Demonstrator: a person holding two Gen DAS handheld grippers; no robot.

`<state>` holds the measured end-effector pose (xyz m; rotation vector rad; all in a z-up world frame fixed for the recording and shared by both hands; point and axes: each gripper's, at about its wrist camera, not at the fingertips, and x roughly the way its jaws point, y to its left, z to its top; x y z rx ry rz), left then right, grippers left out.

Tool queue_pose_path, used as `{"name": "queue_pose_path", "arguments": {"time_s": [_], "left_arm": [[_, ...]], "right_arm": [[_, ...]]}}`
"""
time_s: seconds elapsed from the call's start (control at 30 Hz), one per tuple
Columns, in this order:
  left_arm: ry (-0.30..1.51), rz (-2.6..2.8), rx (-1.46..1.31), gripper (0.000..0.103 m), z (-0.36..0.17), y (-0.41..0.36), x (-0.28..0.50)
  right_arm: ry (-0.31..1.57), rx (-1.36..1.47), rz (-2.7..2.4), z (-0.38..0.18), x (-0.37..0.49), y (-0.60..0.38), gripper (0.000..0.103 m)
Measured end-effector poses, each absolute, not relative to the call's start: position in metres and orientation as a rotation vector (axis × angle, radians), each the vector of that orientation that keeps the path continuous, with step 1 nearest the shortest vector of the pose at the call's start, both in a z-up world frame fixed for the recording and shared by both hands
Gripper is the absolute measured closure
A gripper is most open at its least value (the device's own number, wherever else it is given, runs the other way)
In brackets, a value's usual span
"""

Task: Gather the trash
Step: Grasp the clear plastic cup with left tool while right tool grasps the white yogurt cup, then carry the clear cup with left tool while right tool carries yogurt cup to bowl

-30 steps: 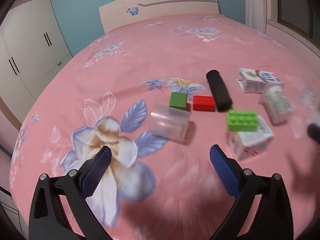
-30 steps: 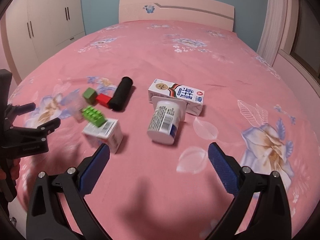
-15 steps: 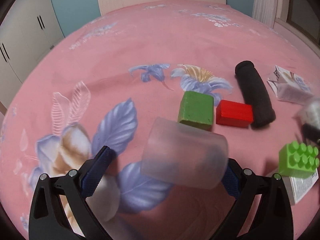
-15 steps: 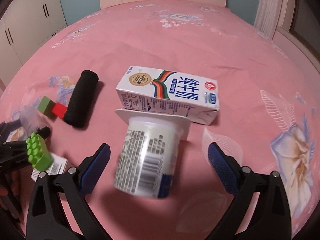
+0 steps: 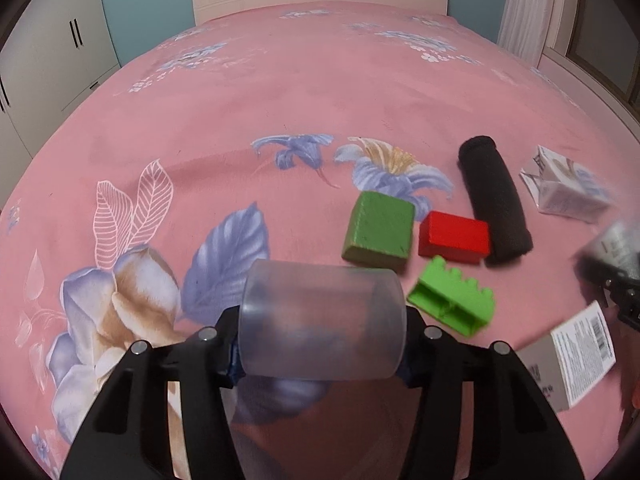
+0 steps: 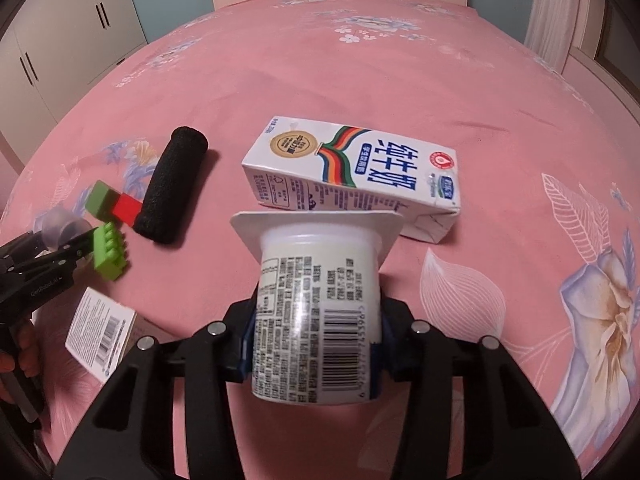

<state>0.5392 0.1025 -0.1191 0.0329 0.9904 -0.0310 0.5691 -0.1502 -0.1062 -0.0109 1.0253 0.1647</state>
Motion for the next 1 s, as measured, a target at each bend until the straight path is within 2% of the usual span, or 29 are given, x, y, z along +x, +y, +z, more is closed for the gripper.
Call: {"name": "queue_pose_path", "arguments": {"time_s": [0.27, 1.0], "left_arm": [[0.972, -0.018, 0.049, 0.046, -0.090, 0.099, 0.513], [0.732, -0.015, 0.144, 0.046, 0.094, 0.057, 0.361]], "right_arm": [[0.995, -0.016, 0.168, -0.078, 0.546, -0.154, 0.055], [0.758, -0.130, 0.242, 0.099, 0.391, -0.158, 0.055]]}}
